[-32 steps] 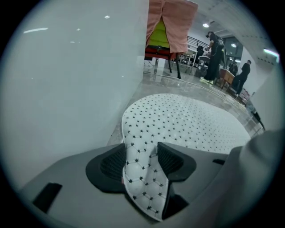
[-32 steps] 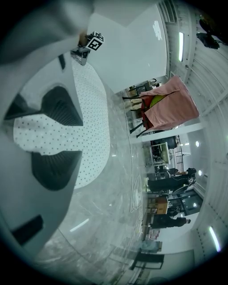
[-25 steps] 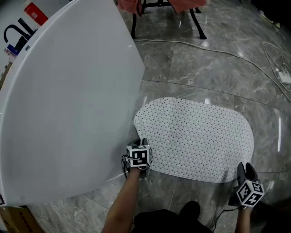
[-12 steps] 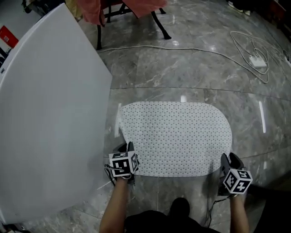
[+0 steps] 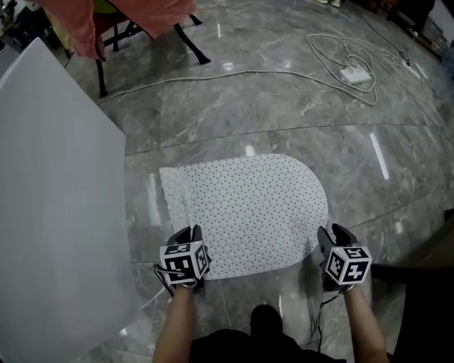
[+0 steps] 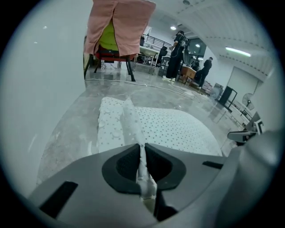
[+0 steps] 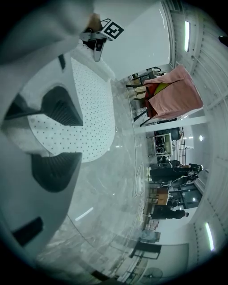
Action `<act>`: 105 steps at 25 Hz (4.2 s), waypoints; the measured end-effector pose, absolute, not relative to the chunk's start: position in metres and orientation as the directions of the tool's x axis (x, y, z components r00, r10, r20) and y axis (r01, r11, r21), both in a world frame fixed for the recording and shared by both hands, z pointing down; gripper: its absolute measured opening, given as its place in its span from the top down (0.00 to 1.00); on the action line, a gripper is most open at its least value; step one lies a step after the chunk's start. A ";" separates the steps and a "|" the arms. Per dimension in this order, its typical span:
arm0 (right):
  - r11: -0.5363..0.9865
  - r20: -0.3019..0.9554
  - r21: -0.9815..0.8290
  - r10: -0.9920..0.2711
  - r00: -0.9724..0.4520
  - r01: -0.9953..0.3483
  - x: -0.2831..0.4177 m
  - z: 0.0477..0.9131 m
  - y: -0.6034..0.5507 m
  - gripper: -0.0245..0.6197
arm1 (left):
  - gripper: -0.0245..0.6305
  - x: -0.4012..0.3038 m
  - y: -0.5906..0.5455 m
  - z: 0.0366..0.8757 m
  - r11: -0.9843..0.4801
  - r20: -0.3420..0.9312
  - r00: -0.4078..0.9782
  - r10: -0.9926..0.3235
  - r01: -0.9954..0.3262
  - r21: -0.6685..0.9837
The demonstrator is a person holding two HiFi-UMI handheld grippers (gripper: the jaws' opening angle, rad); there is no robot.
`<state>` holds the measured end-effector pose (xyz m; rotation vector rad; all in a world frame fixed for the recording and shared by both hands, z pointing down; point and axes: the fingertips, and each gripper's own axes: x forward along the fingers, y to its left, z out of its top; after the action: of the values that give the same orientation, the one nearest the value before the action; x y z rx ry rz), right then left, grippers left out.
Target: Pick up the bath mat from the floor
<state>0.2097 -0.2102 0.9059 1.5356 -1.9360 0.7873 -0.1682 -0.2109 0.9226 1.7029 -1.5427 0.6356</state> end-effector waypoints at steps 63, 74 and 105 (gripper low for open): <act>0.305 0.839 -0.217 -0.427 -0.337 -0.927 0.169 0.965 -0.253 0.81 | 0.94 -0.120 -0.206 0.933 -0.107 0.766 0.308 -0.565 -0.947 0.303; 0.316 0.810 -0.201 -0.478 -0.339 -0.927 0.139 0.932 -0.244 0.92 | 0.94 -0.140 -0.198 0.914 -0.090 0.736 0.292 -0.611 -0.949 0.301; 0.345 0.782 -0.257 -0.474 -0.404 -0.903 0.086 0.749 -0.224 0.93 | 0.94 -0.176 -0.187 0.728 0.021 0.692 0.233 -0.683 -0.941 0.338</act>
<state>0.0857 -0.2244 0.7490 1.1974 -2.0141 0.9286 -0.1761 -0.1870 0.7279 1.7261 -1.5159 0.4163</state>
